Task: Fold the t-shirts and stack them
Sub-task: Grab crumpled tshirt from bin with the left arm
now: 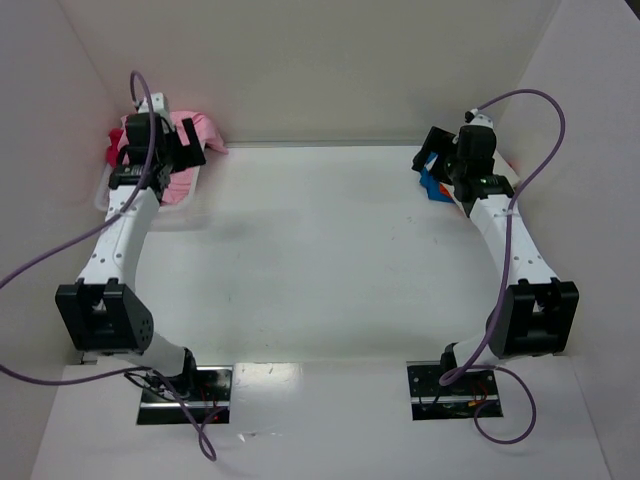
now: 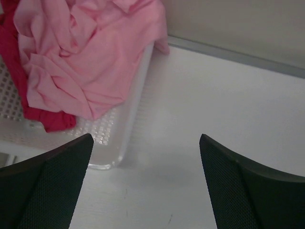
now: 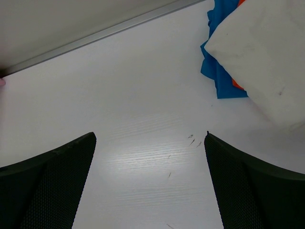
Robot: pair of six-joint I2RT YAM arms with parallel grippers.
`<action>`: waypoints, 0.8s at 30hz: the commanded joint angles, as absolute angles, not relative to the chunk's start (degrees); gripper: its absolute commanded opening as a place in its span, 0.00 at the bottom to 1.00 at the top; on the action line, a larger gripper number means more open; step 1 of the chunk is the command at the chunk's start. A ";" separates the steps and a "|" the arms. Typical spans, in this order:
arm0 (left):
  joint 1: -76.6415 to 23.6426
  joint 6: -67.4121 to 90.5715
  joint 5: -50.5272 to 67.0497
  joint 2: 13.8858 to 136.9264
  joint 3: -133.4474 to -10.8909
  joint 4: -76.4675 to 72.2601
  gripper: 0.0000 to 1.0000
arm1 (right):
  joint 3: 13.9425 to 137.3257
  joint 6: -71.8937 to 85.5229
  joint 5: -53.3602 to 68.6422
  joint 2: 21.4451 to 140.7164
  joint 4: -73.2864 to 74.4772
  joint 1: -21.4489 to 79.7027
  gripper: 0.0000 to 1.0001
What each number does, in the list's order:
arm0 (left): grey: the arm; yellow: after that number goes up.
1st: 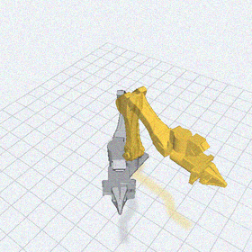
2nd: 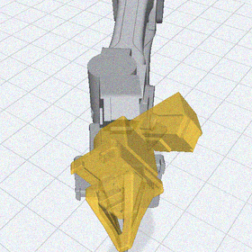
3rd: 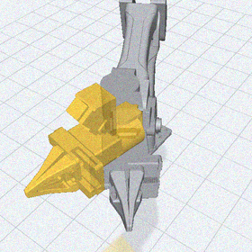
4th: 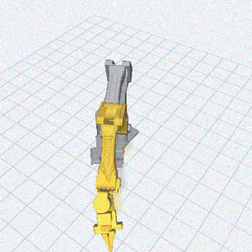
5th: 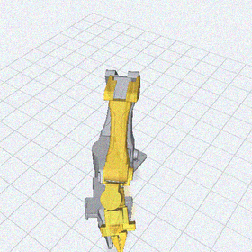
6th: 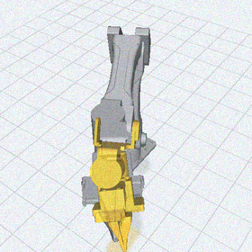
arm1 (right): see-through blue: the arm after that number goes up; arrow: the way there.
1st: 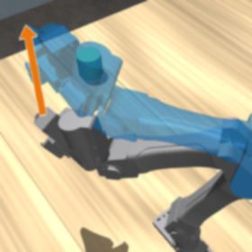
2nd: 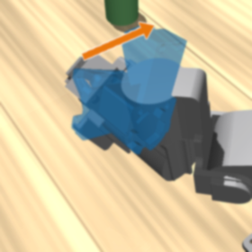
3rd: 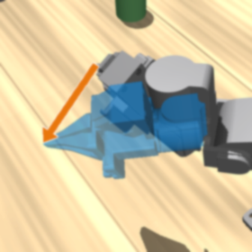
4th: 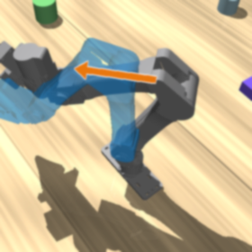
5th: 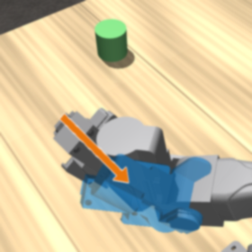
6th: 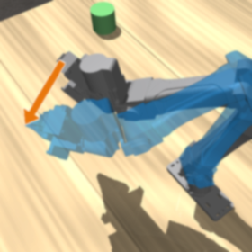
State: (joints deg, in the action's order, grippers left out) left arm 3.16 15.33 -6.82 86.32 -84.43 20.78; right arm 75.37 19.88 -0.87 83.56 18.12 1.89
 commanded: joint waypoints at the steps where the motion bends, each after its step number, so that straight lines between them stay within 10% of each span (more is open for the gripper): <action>1: 6.82 17.37 -12.77 94.57 -94.52 21.41 1.00 | 75.01 19.95 2.02 81.67 15.12 2.02 1.00; 24: 14.59 28.77 -23.40 127.86 -108.60 6.45 1.00 | 74.27 21.53 1.32 82.62 16.79 2.02 1.00</action>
